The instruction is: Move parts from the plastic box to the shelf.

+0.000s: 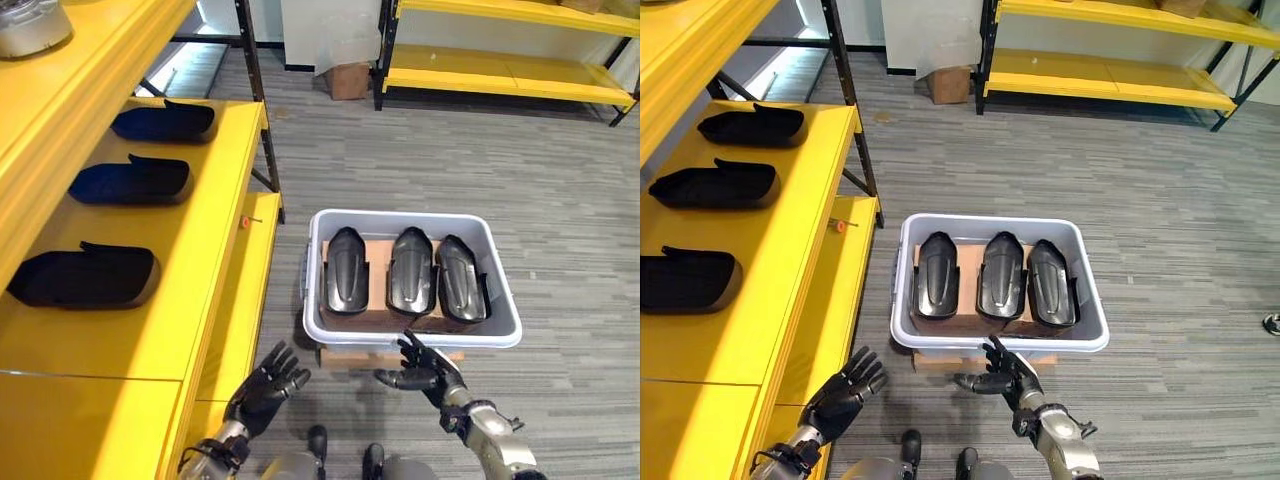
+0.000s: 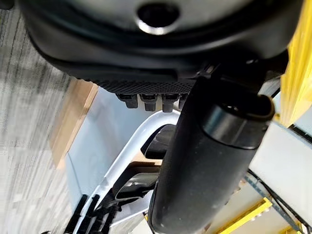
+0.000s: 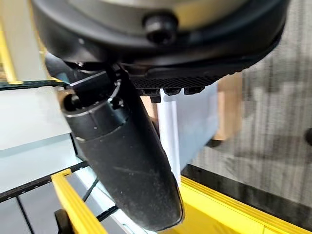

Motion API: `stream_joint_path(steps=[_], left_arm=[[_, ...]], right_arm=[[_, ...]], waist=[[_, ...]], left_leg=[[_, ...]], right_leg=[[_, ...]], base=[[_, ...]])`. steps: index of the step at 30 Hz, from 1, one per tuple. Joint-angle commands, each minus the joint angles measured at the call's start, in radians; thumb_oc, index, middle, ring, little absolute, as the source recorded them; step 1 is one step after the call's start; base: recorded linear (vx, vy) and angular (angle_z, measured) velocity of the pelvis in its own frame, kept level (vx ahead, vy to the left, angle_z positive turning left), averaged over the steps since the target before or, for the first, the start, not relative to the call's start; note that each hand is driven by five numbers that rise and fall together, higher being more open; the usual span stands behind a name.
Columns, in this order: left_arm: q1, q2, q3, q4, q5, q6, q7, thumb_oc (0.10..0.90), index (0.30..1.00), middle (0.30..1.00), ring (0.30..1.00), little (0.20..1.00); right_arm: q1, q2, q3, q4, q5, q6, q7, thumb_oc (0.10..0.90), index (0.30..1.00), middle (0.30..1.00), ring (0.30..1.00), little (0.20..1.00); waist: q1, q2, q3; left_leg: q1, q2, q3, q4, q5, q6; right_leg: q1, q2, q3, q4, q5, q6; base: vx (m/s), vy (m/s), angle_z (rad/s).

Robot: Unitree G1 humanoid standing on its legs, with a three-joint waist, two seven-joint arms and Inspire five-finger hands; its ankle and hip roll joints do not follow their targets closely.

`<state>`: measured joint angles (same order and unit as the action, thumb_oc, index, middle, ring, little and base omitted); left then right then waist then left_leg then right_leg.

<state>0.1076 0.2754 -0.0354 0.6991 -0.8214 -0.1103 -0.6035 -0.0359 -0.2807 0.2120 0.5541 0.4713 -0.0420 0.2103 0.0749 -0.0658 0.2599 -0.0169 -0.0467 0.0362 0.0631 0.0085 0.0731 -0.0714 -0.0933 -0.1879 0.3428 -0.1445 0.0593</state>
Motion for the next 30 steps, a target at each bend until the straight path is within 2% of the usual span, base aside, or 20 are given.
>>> stream_joint_path(steps=[1, 5, 6, 10, 12, 18, 23, 24, 25, 26, 28, 30], left_arm=[[-0.008, 0.019, -0.022, -0.081, -0.036, -0.036, -0.086, 0.900, 1.000, 1.000, 1.000, 1.000], [-0.005, 0.033, -0.032, -0.081, -0.051, -0.048, -0.076, 0.900, 1.000, 1.000, 1.000, 1.000], [0.010, 0.042, -0.033, -0.099, -0.049, -0.053, -0.075, 0.900, 1.000, 1.000, 1.000, 1.000], [0.016, 0.043, -0.027, -0.110, -0.040, -0.044, -0.059, 0.900, 1.000, 1.000, 1.000, 1.000], [0.020, 0.025, -0.010, -0.118, -0.063, -0.024, -0.069, 0.900, 1.000, 1.000, 1.000, 1.000], [0.066, 0.003, -0.005, -0.157, -0.054, -0.009, -0.077, 0.900, 1.000, 1.000, 1.000, 1.000], [0.077, -0.002, 0.000, -0.171, -0.062, -0.005, -0.086, 0.900, 1.000, 1.000, 1.000, 1.000], [0.078, -0.004, -0.002, -0.178, -0.054, -0.005, -0.075, 0.900, 1.000, 1.000, 1.000, 1.000], [0.077, -0.004, -0.003, -0.178, -0.052, -0.006, -0.073, 0.900, 1.000, 1.000, 1.000, 1.000], [0.075, -0.002, -0.009, -0.181, -0.044, -0.012, -0.059, 0.900, 1.000, 1.000, 1.000, 1.000], [0.082, -0.001, -0.014, -0.186, -0.054, -0.029, -0.042, 0.900, 1.000, 1.000, 1.000, 1.000], [0.087, 0.003, -0.012, -0.187, -0.070, -0.066, -0.019, 0.900, 1.000, 1.000, 1.000, 1.000]], right_arm=[[-0.008, -0.018, 0.010, -0.080, 0.017, -0.078, 0.028, 0.900, 1.000, 1.000, 1.000, 1.000], [0.008, -0.009, 0.008, -0.093, -0.002, -0.048, 0.038, 0.900, 1.000, 1.000, 1.000, 1.000], [0.002, -0.004, 0.012, -0.083, -0.011, -0.041, 0.049, 0.900, 1.000, 1.000, 1.000, 1.000], [-0.014, -0.014, 0.016, -0.069, -0.008, -0.031, 0.058, 0.900, 1.000, 1.000, 1.000, 1.000], [-0.005, -0.026, 0.021, -0.090, -0.007, -0.020, 0.057, 0.900, 1.000, 1.000, 1.000, 1.000], [0.021, -0.068, -0.006, -0.157, -0.007, -0.008, 0.078, 0.900, 1.000, 1.000, 1.000, 1.000], [0.010, -0.093, -0.034, -0.226, 0.015, -0.017, 0.073, 0.900, 1.000, 1.000, 1.000, 1.000], [0.003, -0.099, -0.040, -0.242, -0.003, -0.062, 0.066, 0.900, 1.000, 1.000, 1.000, 1.000], [0.000, -0.101, -0.041, -0.251, -0.009, -0.063, 0.059, 0.900, 1.000, 1.000, 1.000, 1.000], [-0.020, -0.116, -0.049, -0.300, -0.078, -0.093, 0.003, 0.900, 1.000, 1.000, 1.000, 1.000], [-0.045, -0.137, -0.060, -0.346, -0.105, -0.131, -0.048, 0.900, 1.000, 1.000, 1.000, 1.000], [-0.068, -0.150, -0.076, -0.396, -0.090, -0.124, -0.079, 0.900, 1.000, 1.000, 1.000, 1.000]], waist=[[-0.001, 0.026, -0.038], [-0.017, 0.013, -0.038], [-0.017, 0.009, -0.034], [-0.003, 0.005, -0.040], [0.000, 0.005, -0.050], [-0.003, 0.016, -0.066], [-0.008, 0.019, -0.070], [-0.009, 0.021, -0.070], [-0.010, 0.022, -0.070], [-0.012, 0.027, -0.071], [-0.013, 0.033, -0.072], [-0.012, 0.037, -0.075]], left_leg=[[-0.042, 0.040, 0.006, 0.025, -0.030, -0.038], [-0.003, 0.062, -0.015, 0.012, -0.059, -0.046], [0.021, 0.096, -0.011, 0.006, -0.072, -0.058], [0.024, 0.130, -0.012, -0.007, -0.056, -0.081], [0.037, 0.154, -0.009, -0.035, -0.028, -0.104], [0.063, 0.197, -0.017, -0.088, 0.025, -0.136], [0.071, 0.210, -0.020, -0.097, 0.037, -0.145], [0.071, 0.210, -0.019, -0.099, 0.037, -0.145], [0.071, 0.210, -0.019, -0.100, 0.038, -0.146], [0.073, 0.211, -0.016, -0.105, 0.040, -0.147], [0.078, 0.212, -0.012, -0.111, 0.041, -0.147], [0.081, 0.210, -0.008, -0.112, 0.038, -0.147]], right_leg=[[0.041, -0.056, 0.035, -0.191, 0.155, 0.054], [0.016, -0.134, 0.111, -0.322, 0.315, 0.110], [0.000, -0.142, 0.116, -0.332, 0.325, 0.128], [0.034, -0.132, 0.069, -0.353, 0.288, 0.128], [0.068, -0.114, 0.037, -0.360, 0.253, 0.109], [0.115, -0.074, -0.004, -0.346, 0.185, 0.061], [0.129, -0.063, -0.010, -0.340, 0.171, 0.049], [0.130, -0.063, -0.008, -0.341, 0.170, 0.048], [0.130, -0.063, -0.008, -0.340, 0.171, 0.049], [0.129, -0.067, -0.007, -0.341, 0.173, 0.051], [0.133, -0.070, -0.006, -0.346, 0.175, 0.053], [0.134, -0.073, -0.003, -0.347, 0.175, 0.055]], base=[[0.07, -0.268, -0.19], [0.10, -0.328, -0.01], [0.08, -0.414, 0.13], [0.04, -0.298, 0.29], [0.08, -0.210, 0.34], [0.07, -0.128, -0.08], [0.07, -0.043, 0.01], [0.03, 0.010, 0.00], [0.04, 0.028, 0.00], [0.00, 0.000, 0.00], [0.06, 0.059, 0.03], [0.06, 0.076, 0.02]])
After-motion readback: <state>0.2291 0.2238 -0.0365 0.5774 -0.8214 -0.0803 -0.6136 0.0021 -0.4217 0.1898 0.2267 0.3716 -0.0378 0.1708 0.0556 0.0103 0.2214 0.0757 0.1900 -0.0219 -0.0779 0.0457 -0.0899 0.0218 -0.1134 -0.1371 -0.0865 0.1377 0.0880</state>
